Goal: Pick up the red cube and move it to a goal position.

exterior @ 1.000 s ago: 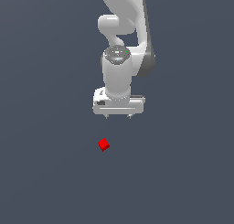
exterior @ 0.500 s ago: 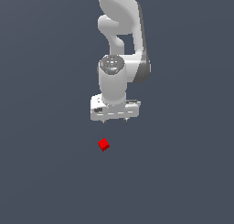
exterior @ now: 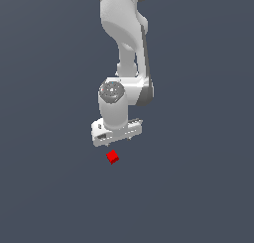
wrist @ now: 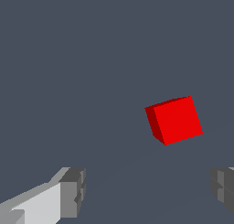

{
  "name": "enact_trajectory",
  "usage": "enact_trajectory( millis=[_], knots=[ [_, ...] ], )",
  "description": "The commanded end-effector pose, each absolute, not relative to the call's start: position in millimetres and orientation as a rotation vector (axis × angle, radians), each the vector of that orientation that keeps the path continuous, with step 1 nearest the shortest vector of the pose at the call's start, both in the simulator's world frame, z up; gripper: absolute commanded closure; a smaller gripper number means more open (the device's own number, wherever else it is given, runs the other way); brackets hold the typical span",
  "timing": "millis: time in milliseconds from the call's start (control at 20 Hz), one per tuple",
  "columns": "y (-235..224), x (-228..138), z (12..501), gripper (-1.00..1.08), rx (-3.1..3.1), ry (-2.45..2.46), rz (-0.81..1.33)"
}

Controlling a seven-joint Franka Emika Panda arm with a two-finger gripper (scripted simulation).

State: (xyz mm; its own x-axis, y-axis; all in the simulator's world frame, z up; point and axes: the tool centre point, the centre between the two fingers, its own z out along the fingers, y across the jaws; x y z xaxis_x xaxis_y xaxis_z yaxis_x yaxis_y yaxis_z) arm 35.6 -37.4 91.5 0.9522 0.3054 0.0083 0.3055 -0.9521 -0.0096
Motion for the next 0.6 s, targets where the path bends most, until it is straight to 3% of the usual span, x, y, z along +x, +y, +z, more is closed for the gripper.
enact_trajectory(
  millis=[0,550],
  knots=[
    [-44.9,43.1,76.3,-0.92,-3.078,-0.582,-0.009],
    [-64.3,71.7,29.8,-0.92,-3.013,-0.884,-0.002]
  ],
)
